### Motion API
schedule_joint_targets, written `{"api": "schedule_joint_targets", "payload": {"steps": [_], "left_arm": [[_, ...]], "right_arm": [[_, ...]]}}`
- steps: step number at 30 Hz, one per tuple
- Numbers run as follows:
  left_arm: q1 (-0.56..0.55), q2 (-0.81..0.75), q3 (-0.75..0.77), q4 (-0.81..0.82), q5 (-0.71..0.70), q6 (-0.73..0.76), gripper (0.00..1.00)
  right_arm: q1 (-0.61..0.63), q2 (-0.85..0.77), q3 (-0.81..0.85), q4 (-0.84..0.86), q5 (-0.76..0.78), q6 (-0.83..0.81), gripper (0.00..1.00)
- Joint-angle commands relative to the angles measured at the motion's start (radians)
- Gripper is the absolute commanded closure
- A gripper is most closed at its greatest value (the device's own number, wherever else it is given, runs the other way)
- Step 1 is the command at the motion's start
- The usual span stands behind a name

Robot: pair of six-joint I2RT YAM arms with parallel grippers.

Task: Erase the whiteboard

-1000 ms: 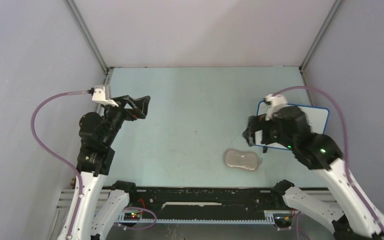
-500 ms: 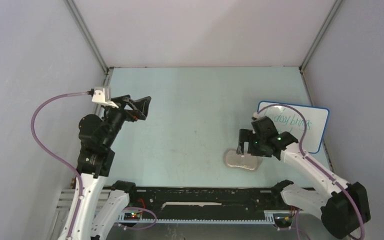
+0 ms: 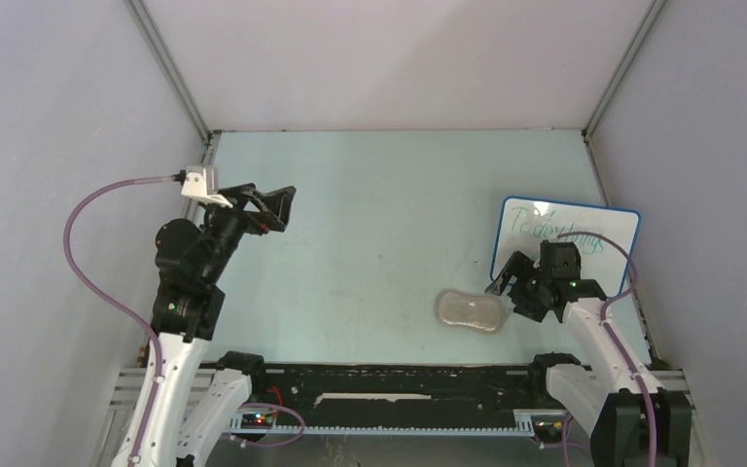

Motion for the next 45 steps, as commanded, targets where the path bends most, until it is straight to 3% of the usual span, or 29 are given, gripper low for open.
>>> {"api": "schedule_joint_targets", "payload": {"steps": [1, 7, 16, 20, 24, 26, 30, 37, 45], "left_arm": [[-0.006, 0.008, -0.026, 0.040, 0.021, -0.001, 0.00], [-0.006, 0.009, -0.025, 0.035, 0.015, -0.001, 0.00], [-0.006, 0.003, -0.026, 0.034, 0.004, 0.002, 0.00], [-0.006, 0.004, -0.026, 0.034, 0.006, 0.001, 0.00], [-0.006, 0.005, -0.030, 0.036, 0.007, 0.000, 0.00], [-0.006, 0.009, -0.028, 0.036, 0.010, -0.001, 0.00], [-0.006, 0.009, -0.029, 0.034, 0.007, 0.001, 0.00], [-0.008, 0.011, -0.028, 0.035, 0.010, -0.001, 0.00], [-0.007, 0.016, -0.027, 0.036, 0.018, -0.005, 0.00]], "right_arm": [[0.021, 0.031, -0.022, 0.081, -0.086, 0.002, 0.17], [0.162, 0.025, -0.029, 0.081, -0.016, 0.053, 0.17], [0.600, 0.044, -0.034, 0.179, 0.033, 0.312, 0.18], [0.685, 0.067, -0.013, 0.207, 0.071, 0.264, 0.19], [0.677, 0.148, 0.078, 0.079, 0.245, 0.078, 0.20], [0.639, 0.186, 0.125, 0.018, 0.329, 0.034, 0.15], [0.443, 0.188, 0.119, 0.070, 0.169, -0.048, 0.13], [0.291, 0.170, 0.096, 0.109, 0.124, -0.097, 0.06], [0.241, 0.163, -0.004, 0.185, 0.061, -0.060, 0.05]]}}
